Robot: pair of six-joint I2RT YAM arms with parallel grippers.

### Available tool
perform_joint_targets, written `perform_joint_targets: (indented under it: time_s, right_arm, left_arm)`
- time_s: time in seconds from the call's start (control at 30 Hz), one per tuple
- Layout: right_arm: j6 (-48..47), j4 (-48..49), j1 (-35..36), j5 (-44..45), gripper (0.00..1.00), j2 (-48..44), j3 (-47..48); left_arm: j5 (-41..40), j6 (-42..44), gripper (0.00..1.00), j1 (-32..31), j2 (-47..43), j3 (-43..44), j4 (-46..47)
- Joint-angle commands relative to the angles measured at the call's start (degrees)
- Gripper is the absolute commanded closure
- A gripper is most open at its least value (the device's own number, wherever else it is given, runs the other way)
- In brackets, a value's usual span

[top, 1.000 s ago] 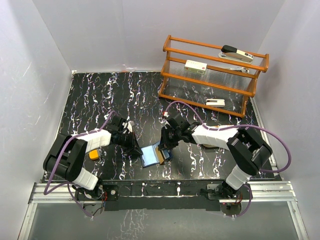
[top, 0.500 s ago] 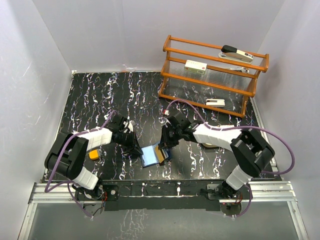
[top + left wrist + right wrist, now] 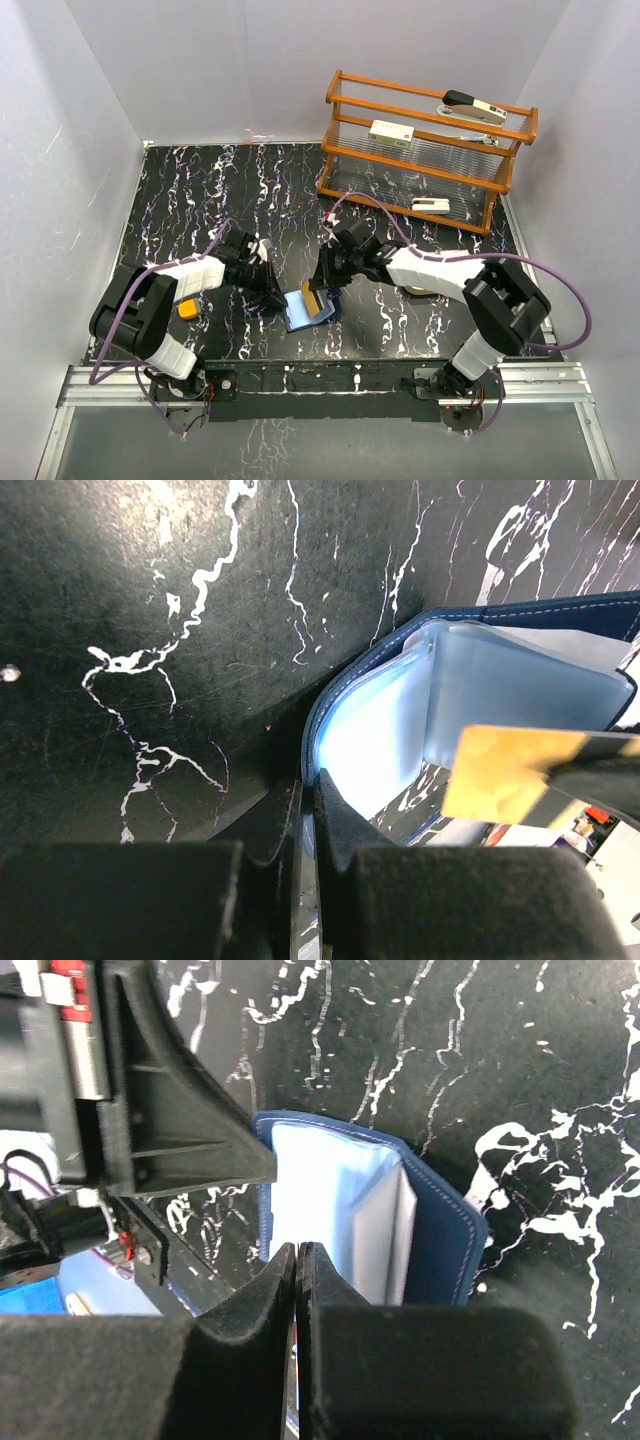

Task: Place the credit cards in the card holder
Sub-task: Insert the credit card into the card holder.

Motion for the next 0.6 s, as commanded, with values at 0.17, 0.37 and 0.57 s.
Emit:
perform_joint_targets:
  time_s: [0.17,0.37,0.57]
  right_arm:
    - [-2.5,8.3,-2.6,-1.4,1.0,4.4,-4.7]
    - [-3.6,10.4,-4.1,-4.7,1.0,5.9,-6.6]
    - [-4.8,11.3,-6.2,-7.0,1.0,6.4,-7.5]
  left_arm:
    - [-4.9,2.3,1.0,-0.2,1.3,0.8,-2.9]
    - [-5.3,3.2,1.0,-0.5,3.1,1.9,-3.1]
    - [-7.9,3.9,1.0,-0.6,4.2,3.3,-5.1]
